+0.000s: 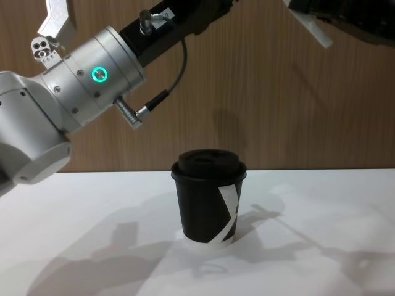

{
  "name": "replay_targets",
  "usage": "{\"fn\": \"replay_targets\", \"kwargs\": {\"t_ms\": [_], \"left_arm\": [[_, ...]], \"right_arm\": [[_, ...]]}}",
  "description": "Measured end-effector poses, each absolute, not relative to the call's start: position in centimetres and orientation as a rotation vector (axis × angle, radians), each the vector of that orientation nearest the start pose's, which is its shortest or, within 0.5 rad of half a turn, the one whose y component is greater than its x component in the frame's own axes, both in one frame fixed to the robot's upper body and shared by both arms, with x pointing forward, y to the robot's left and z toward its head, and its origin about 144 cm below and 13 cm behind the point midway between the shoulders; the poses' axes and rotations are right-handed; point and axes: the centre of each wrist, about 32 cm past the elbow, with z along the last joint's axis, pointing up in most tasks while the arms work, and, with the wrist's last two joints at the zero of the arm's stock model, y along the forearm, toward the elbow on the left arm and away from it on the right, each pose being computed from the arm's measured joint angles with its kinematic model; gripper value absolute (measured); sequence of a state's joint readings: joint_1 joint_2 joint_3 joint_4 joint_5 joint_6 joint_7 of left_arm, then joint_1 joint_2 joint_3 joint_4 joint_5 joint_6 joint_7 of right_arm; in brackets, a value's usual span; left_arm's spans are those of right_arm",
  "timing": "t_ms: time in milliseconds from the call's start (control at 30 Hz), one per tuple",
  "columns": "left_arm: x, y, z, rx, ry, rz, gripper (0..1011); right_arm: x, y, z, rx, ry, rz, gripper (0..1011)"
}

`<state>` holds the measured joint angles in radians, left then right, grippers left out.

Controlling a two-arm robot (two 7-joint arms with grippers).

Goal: Pick up the straw with one hand, pass it to the other hand, and insert it into the cup.

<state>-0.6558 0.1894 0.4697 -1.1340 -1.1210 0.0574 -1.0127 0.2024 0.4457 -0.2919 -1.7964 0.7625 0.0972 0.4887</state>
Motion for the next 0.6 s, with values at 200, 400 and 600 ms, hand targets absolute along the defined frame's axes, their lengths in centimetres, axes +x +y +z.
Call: {"fn": "replay_targets", "kwargs": {"t_ms": [200,400,600], "left_arm": [[61.8,17.36,124.44,-0.652,0.268,0.143,1000],[62.08,17.01,124.5,-0.654,0.273,0.129,1000],[62.28,16.69,124.64,-0.654,0.274,0.118,966]], "right_arm": [[48.31,-24.13,126.21,0.313,0.044,-0.657,1],[48.31,-24.13,126.22,0.313,0.044,-0.657,1],[48.31,-24.13,126.21,0.313,0.044,-0.657,1]]}}
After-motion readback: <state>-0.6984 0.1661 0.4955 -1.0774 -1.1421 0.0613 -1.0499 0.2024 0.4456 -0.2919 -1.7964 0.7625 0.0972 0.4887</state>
